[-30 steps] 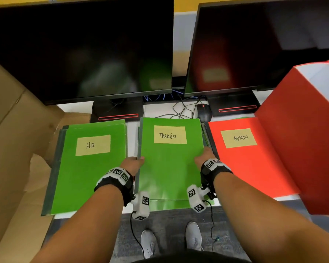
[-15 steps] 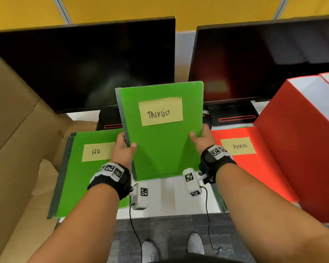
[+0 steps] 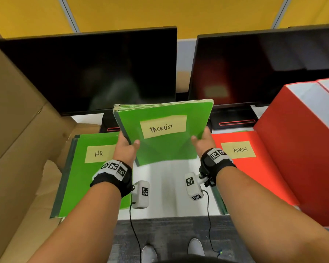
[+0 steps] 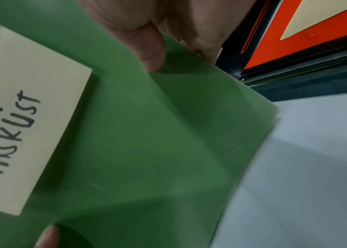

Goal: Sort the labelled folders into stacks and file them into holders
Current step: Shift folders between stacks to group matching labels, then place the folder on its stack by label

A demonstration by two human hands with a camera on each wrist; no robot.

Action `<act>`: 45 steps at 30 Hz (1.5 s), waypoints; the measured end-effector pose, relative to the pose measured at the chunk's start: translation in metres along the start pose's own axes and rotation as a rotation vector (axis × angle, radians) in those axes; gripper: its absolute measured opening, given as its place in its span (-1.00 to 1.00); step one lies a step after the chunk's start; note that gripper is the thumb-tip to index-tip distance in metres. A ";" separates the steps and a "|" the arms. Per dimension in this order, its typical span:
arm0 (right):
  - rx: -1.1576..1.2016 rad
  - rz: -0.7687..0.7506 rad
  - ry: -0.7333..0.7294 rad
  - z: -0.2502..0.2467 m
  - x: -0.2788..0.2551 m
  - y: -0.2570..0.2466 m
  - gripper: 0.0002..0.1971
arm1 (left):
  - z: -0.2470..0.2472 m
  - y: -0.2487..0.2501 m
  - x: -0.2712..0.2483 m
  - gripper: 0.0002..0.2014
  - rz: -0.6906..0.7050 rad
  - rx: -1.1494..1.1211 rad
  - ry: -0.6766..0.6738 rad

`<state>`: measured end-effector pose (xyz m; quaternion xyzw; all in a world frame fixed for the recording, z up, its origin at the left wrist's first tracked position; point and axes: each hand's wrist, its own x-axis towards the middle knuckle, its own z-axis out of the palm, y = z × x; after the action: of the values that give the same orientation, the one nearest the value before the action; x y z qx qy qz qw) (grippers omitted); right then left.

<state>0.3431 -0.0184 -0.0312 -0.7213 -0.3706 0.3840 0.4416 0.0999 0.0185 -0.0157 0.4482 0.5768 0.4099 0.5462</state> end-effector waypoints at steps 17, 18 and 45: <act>-0.297 0.098 0.013 -0.001 -0.016 0.037 -0.61 | 0.005 -0.040 -0.007 -0.43 -0.070 0.570 -0.010; -0.378 0.110 -0.019 0.000 -0.016 0.044 -0.70 | 0.004 -0.046 -0.008 -0.47 -0.079 0.607 -0.044; -0.851 0.103 -0.283 0.050 -0.025 0.031 -0.54 | -0.048 -0.065 0.002 -0.42 -0.125 0.705 -0.036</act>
<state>0.2941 -0.0329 -0.0701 -0.7966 -0.5158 0.3137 0.0308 0.0477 0.0037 -0.0757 0.5801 0.6993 0.1437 0.3922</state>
